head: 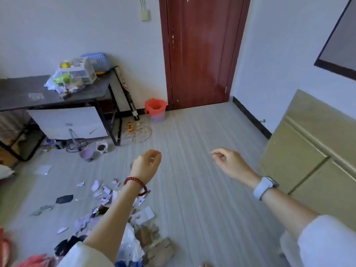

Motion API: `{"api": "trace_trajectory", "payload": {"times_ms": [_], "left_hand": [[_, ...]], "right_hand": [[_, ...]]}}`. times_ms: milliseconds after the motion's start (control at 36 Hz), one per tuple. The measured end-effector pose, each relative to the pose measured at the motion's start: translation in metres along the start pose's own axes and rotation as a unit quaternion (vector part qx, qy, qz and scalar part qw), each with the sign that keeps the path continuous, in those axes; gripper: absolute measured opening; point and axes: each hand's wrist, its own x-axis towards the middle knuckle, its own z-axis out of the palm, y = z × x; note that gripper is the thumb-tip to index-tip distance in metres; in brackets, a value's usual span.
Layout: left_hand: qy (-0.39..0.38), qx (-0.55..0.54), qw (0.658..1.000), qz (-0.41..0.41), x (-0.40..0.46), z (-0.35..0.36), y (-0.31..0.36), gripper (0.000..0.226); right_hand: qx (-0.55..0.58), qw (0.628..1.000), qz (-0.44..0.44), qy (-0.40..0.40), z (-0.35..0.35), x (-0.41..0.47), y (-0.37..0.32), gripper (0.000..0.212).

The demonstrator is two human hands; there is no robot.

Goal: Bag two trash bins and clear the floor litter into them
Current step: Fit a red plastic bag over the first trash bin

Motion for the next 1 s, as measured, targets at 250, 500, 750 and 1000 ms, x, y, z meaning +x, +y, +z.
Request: {"api": "trace_trajectory", "payload": {"times_ms": [250, 500, 750, 1000], "left_hand": [[0.010, 0.011, 0.998, -0.063, 0.141, 0.041, 0.010, 0.022], [0.073, 0.044, 0.994, -0.069, 0.324, 0.041, -0.032, 0.023], [0.060, 0.052, 0.995, -0.059, 0.554, 0.066, -0.048, 0.024], [0.011, 0.057, 0.996, -0.071, 0.730, 0.108, -0.078, 0.021]], "right_hand": [[-0.003, 0.997, 0.023, -0.071, 0.005, 0.166, 0.037, 0.022], [-0.023, 0.992, -0.049, -0.112, 0.045, 0.357, 0.052, 0.024], [0.005, 0.990, -0.006, -0.142, 0.048, 0.576, 0.049, 0.025], [0.002, 0.988, 0.022, -0.150, 0.074, 0.759, 0.085, 0.022]]}}
